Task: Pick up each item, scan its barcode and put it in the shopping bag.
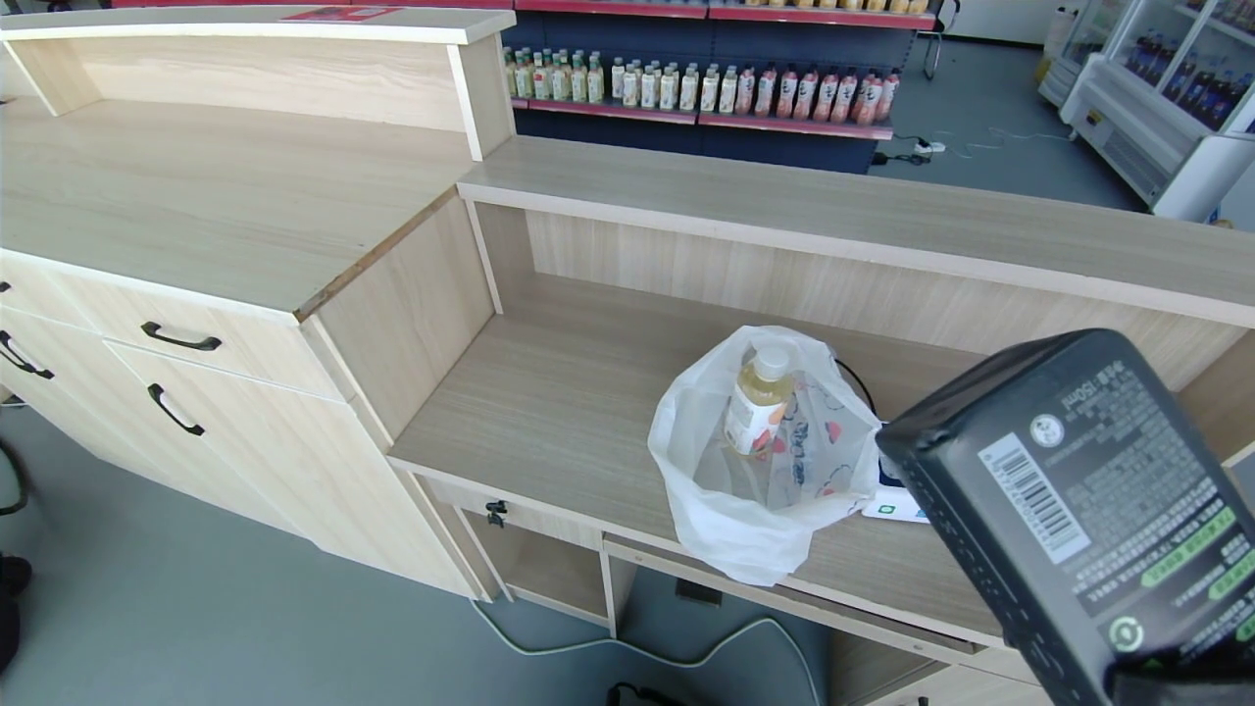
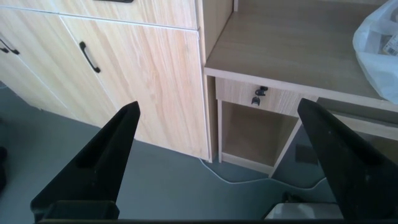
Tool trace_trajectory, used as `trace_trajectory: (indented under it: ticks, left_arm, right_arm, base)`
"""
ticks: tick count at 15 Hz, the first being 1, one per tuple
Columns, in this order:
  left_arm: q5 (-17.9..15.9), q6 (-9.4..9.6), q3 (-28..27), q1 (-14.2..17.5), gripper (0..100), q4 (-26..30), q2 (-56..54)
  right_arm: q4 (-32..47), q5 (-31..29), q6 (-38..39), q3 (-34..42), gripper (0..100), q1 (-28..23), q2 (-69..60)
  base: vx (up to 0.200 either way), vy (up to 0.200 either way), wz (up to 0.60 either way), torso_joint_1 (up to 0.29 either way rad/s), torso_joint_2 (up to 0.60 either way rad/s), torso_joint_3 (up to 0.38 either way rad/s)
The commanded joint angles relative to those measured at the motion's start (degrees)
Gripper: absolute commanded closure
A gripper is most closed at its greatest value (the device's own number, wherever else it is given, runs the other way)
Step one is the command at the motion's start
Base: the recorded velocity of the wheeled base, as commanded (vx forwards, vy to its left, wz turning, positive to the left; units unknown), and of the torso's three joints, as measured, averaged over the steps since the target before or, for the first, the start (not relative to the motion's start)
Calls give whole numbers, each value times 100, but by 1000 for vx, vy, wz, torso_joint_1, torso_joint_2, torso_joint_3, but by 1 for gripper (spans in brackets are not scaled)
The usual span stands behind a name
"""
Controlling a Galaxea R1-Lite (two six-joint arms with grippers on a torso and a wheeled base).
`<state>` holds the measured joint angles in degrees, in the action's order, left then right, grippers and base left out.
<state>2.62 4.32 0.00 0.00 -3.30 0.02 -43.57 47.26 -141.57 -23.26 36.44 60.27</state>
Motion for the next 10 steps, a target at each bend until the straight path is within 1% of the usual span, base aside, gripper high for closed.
trace_trajectory:
  ticks: [1, 5, 6, 7, 8, 9, 10]
  left_arm:
    - [2, -1, 0, 0, 0, -4, -2]
    - [2, -1, 0, 0, 0, -4, -2]
    - [2, -1, 0, 0, 0, -4, -2]
    - [2, -1, 0, 0, 0, -4, -2]
    - [2, -1, 0, 0, 0, -4, -2]
    - [2, -1, 0, 0, 0, -4, -2]
    - [2, -1, 0, 0, 0, -4, -2]
  right_arm:
    - [-2, 2, -2, 6, 100, 12, -15]
    - [-2, 2, 24, -12, 100, 12, -7]
    - [-134, -42, 411, -100, 100, -225, -7]
    - [-380, -182, 1044, -188, 100, -550, -24]
    - [-530, -666, 1923, -161, 100, -972, -77]
    - [-512, -1088, 2547, -144, 100, -1262, -156]
    - [-468, -2186, 4093, -144, 100, -1877, -253]
  base:
    - [0, 0, 0, 0, 0, 0]
    - [0, 0, 0, 0, 0, 0]
    - [0, 0, 0, 0, 0, 0]
    - [0, 0, 0, 0, 0, 0]
    - [0, 0, 0, 0, 0, 0]
    - [0, 0, 0, 0, 0, 0]
    - [0, 0, 0, 0, 0, 0]
